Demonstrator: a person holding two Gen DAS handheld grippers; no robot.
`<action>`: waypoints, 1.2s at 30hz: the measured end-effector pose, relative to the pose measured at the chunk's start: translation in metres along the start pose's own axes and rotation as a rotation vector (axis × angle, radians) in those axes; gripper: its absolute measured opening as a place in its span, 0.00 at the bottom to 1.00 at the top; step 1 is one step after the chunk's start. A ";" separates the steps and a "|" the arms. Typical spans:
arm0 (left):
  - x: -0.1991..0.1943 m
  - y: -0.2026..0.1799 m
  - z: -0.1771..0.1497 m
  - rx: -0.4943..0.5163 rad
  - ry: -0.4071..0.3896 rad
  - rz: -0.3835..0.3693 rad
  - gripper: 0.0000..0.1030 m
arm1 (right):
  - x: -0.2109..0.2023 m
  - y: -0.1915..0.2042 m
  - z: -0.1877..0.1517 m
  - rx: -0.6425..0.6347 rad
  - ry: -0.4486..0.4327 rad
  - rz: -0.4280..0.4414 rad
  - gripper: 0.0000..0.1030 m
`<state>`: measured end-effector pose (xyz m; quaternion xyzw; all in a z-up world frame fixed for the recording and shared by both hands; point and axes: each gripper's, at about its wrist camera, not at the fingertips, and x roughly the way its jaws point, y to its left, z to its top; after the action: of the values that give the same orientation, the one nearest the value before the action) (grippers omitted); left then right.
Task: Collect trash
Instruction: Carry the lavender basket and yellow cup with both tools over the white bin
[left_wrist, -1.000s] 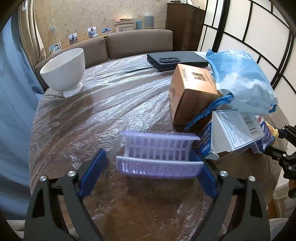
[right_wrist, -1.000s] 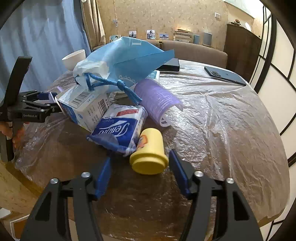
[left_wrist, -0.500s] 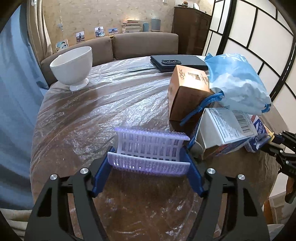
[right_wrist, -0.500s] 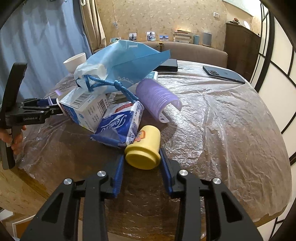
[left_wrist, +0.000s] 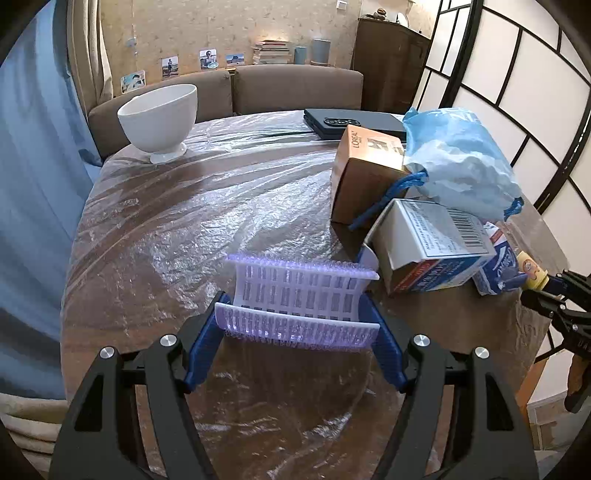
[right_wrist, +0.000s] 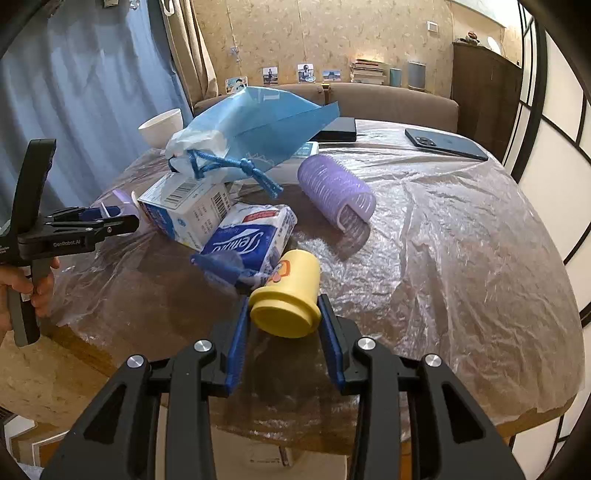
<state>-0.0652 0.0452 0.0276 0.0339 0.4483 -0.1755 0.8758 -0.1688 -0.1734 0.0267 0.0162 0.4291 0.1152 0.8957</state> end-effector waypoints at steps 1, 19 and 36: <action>-0.001 -0.002 0.000 -0.002 -0.001 -0.001 0.70 | -0.001 0.000 -0.001 0.000 -0.001 0.003 0.35; -0.026 -0.028 -0.018 -0.038 -0.019 -0.015 0.70 | -0.009 -0.002 -0.005 -0.003 0.013 0.038 0.35; -0.047 -0.068 -0.044 -0.027 -0.021 -0.042 0.70 | -0.027 0.007 -0.018 -0.036 0.022 0.087 0.35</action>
<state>-0.1475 0.0040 0.0461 0.0110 0.4420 -0.1882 0.8770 -0.2000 -0.1737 0.0370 0.0177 0.4355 0.1619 0.8854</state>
